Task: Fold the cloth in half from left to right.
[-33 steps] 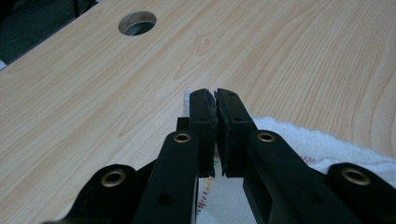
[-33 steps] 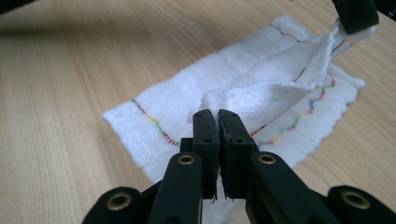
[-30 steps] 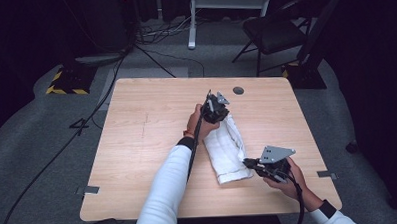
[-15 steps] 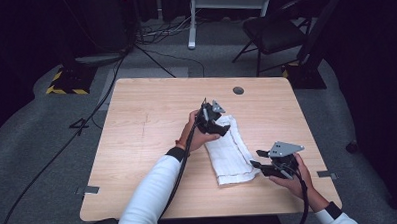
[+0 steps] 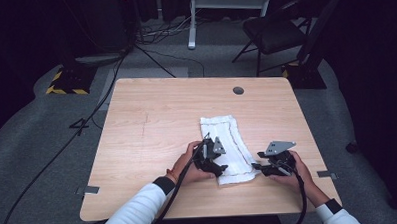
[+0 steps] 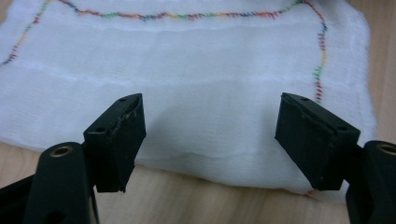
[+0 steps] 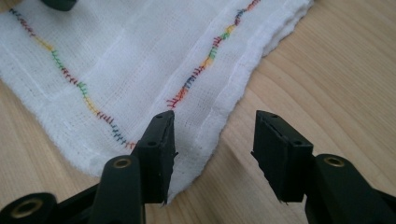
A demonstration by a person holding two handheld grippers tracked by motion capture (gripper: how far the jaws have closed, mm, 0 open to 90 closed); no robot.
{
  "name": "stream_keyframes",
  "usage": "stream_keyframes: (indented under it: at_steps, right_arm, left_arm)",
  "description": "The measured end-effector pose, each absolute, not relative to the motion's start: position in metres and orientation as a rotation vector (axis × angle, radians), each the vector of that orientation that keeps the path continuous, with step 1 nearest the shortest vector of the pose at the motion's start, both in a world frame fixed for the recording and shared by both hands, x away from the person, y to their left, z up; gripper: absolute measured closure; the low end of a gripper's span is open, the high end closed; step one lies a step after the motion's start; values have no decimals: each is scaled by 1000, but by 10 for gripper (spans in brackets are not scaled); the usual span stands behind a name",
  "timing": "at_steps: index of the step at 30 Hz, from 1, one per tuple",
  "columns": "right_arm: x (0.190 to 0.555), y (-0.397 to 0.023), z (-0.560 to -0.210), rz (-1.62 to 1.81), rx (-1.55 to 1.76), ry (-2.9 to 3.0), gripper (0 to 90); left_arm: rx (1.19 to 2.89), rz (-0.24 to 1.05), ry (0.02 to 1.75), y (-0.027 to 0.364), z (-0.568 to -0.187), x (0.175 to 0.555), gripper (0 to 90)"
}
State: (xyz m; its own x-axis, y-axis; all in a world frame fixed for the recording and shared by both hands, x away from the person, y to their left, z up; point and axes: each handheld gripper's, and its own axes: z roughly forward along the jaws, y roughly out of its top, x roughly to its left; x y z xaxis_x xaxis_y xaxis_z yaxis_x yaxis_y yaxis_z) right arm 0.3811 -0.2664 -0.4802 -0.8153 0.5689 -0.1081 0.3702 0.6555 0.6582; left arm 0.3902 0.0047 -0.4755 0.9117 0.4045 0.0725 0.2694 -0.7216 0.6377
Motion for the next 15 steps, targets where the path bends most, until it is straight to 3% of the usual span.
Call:
stream_keyframes:
  at_steps: [7,15]
  right_arm:
    - [380,-262,-485,904,737,2606,492]
    - [374,-253,-486,943,751,2633,480]
  left_arm:
    - [2472,333,488,5,-482,377,260]
    - [2469,279,532,26,-484,377,257]
